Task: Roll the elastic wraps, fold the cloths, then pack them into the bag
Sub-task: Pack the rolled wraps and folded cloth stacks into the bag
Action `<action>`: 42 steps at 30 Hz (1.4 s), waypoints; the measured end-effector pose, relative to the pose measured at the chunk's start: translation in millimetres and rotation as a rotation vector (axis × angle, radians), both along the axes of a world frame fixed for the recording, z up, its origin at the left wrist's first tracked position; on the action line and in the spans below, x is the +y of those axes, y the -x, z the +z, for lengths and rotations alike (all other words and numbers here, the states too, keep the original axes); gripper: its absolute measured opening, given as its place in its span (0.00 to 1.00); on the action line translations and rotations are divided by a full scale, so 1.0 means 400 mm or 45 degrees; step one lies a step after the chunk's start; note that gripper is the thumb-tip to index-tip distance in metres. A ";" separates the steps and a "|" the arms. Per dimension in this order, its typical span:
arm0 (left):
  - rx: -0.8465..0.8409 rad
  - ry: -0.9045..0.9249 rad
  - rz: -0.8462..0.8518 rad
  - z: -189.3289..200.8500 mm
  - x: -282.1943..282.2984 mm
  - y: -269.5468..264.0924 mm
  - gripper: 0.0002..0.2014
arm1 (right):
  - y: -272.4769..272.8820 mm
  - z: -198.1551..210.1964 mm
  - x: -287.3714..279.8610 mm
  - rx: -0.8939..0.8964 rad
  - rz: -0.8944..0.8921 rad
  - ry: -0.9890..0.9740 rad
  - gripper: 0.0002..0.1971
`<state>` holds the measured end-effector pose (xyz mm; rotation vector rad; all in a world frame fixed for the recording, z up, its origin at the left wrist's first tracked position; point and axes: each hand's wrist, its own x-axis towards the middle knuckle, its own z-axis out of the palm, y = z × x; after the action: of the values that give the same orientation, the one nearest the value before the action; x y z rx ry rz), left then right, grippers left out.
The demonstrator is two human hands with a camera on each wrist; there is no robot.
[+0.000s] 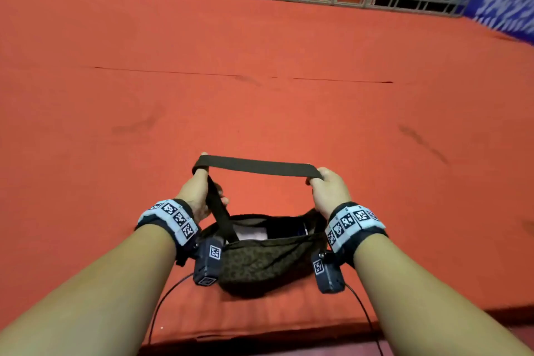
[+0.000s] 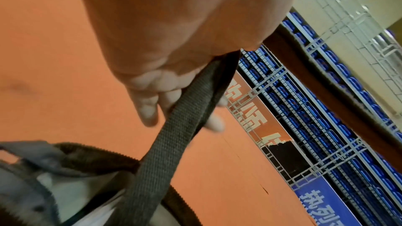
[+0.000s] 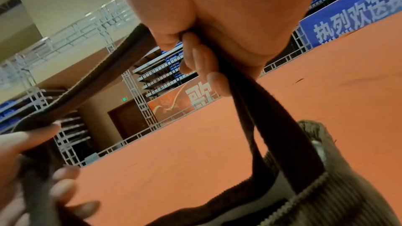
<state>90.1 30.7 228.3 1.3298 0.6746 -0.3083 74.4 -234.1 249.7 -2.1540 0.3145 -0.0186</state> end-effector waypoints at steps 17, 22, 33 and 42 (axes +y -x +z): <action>-0.028 -0.537 -0.031 -0.127 -0.004 -0.027 0.12 | -0.206 -0.097 -0.209 0.403 0.236 -0.146 0.13; -0.078 -0.721 0.057 -0.134 -0.016 -0.035 0.09 | -0.282 -0.120 -0.192 0.524 0.407 -0.133 0.14; 0.209 -0.461 -0.208 -0.266 0.018 -0.076 0.25 | -0.265 -0.243 -0.105 0.825 0.715 0.122 0.40; 0.477 -0.582 -0.639 -0.334 0.036 -0.055 0.58 | -0.237 -0.367 -0.044 1.017 0.613 0.623 0.51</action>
<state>112.1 44.9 94.9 1.9037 0.7409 -0.8631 169.4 -251.8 102.8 -2.5820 0.2424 1.1623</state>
